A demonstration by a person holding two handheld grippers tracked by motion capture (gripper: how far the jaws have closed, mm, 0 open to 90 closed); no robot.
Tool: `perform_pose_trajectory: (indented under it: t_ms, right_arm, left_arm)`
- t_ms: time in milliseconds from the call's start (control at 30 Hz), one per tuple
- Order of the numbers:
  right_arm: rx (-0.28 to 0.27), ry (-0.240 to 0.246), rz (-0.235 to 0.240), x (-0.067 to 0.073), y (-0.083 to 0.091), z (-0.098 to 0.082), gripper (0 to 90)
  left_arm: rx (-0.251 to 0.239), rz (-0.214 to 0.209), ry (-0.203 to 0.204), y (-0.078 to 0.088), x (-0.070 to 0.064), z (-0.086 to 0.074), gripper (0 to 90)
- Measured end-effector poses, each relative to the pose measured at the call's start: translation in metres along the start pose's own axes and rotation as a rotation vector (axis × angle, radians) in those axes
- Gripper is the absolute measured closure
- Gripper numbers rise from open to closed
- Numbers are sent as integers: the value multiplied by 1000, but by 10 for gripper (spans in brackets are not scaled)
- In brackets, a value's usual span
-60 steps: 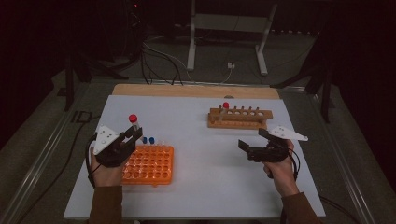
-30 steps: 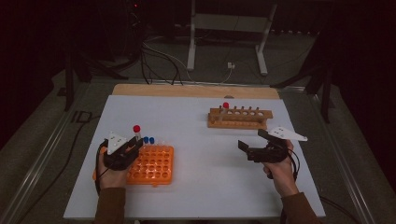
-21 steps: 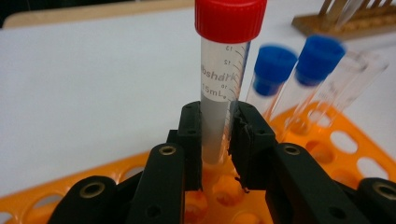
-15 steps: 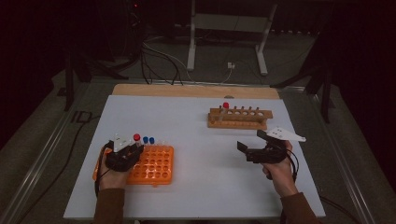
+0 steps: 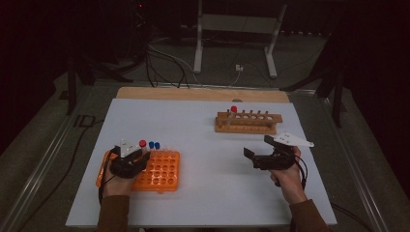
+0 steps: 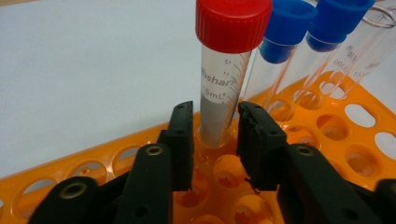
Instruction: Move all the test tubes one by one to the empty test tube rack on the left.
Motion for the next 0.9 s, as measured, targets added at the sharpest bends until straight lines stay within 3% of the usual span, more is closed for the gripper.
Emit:
perform_pose_trajectory:
  t_ms: [333,567,800,900]
  right_arm:
    - [1,-3,2,0,-1,-1,0]
    - [-4,4,8,3,-1,1,0]
    - [-28,11,9,4,-1,12,0]
    - [-34,25,3,3,-3,19,0]
  left_arm:
    - [-135,-85,51,18,4,2,450]
    - [-237,-121,114,29,9,6,252]
    - [-283,-146,148,31,7,9,93]
    - [-282,-136,150,30,5,11,39]
Point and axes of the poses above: each handheld gripper's, and its own axes: y roughly backward along the jaws, z roughly out of its top, x roughly to its left, the point moved 1 cm from there along -y, roughly forward along the jaws, and after that the axes turned 2 degrees about -z, right-handed, at the moved point
